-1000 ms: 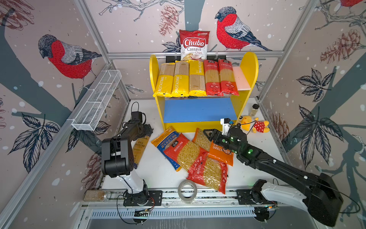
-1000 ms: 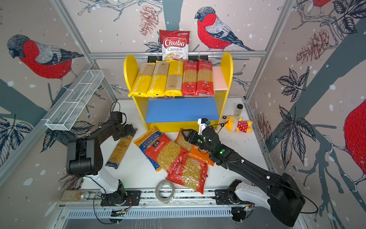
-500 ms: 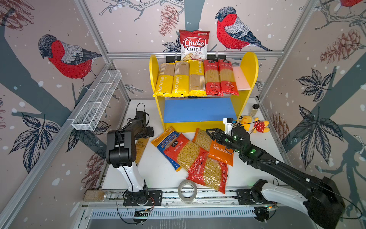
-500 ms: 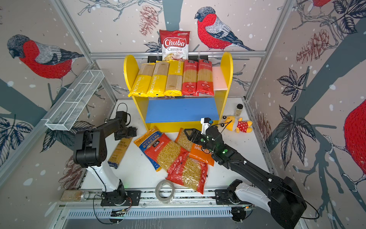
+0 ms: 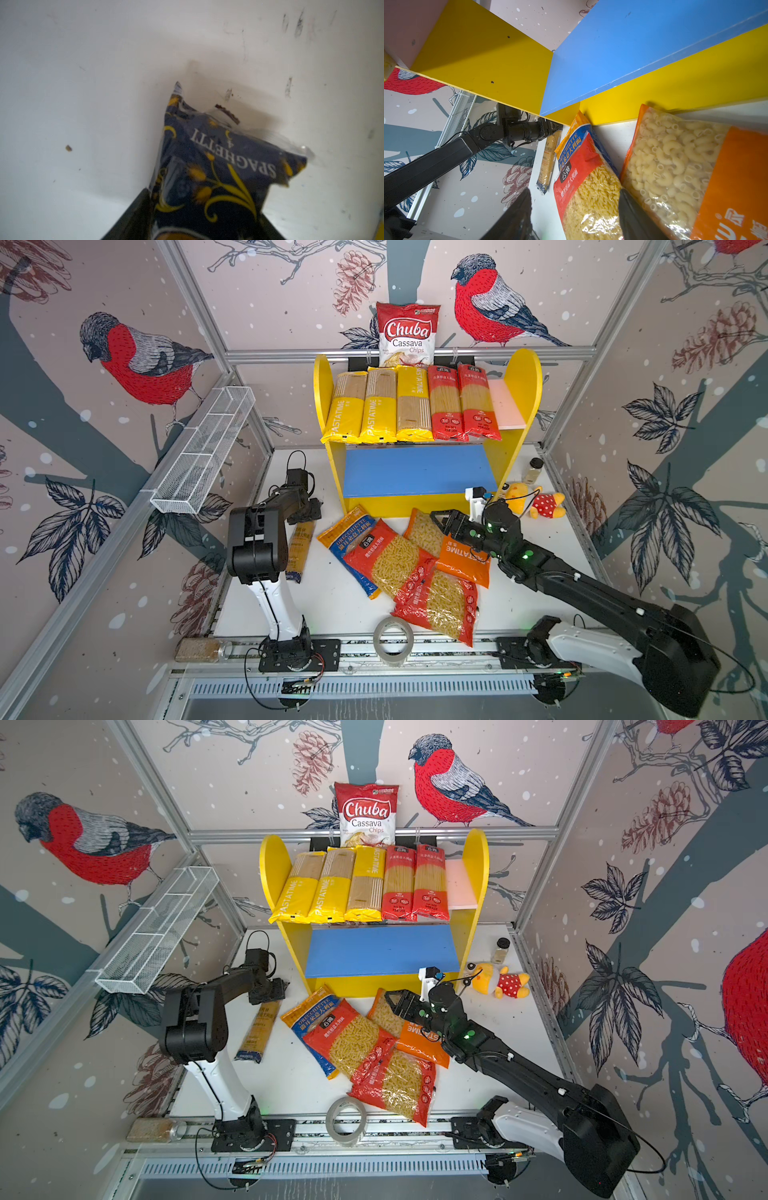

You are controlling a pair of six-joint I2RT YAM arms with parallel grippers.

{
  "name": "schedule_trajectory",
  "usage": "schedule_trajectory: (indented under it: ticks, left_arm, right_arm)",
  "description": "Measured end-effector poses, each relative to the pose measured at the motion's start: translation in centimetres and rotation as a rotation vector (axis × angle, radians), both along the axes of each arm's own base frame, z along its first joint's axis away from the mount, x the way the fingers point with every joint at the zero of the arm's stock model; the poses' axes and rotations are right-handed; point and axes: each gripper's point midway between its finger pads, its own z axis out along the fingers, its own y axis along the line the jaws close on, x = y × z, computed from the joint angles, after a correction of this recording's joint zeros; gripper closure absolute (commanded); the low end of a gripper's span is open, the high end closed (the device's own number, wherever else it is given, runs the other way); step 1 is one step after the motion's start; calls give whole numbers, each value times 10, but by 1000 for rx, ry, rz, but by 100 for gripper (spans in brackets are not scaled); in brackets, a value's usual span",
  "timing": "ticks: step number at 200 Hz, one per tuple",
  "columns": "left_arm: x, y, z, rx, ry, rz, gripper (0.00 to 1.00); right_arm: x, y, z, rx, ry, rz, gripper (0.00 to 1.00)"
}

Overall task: Place and organize the pasta boxes and bags onto the shelf
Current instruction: 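Grasp the blue-topped end of the spaghetti package with the left gripper and lift, then bring the package toward the right gripper and grasp its lower part with the right gripper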

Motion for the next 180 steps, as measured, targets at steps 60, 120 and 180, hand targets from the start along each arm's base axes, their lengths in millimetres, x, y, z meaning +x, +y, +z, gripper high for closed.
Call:
schedule_trajectory:
  ticks: [60, 120, 180]
  left_arm:
    - [-15, 4, 15, 15, 21, 39, 65]
    - [-28, 1, 47, 0, -23, 62, 76]
    - [-44, -8, 101, -42, -157, 65, 80]
  right_arm:
    - [3, 9, -3, -5, 20, 20, 34]
    - [10, 16, 2, -4, 21, 22, 34]
    - [2, 38, -6, -30, 37, 78, 34]
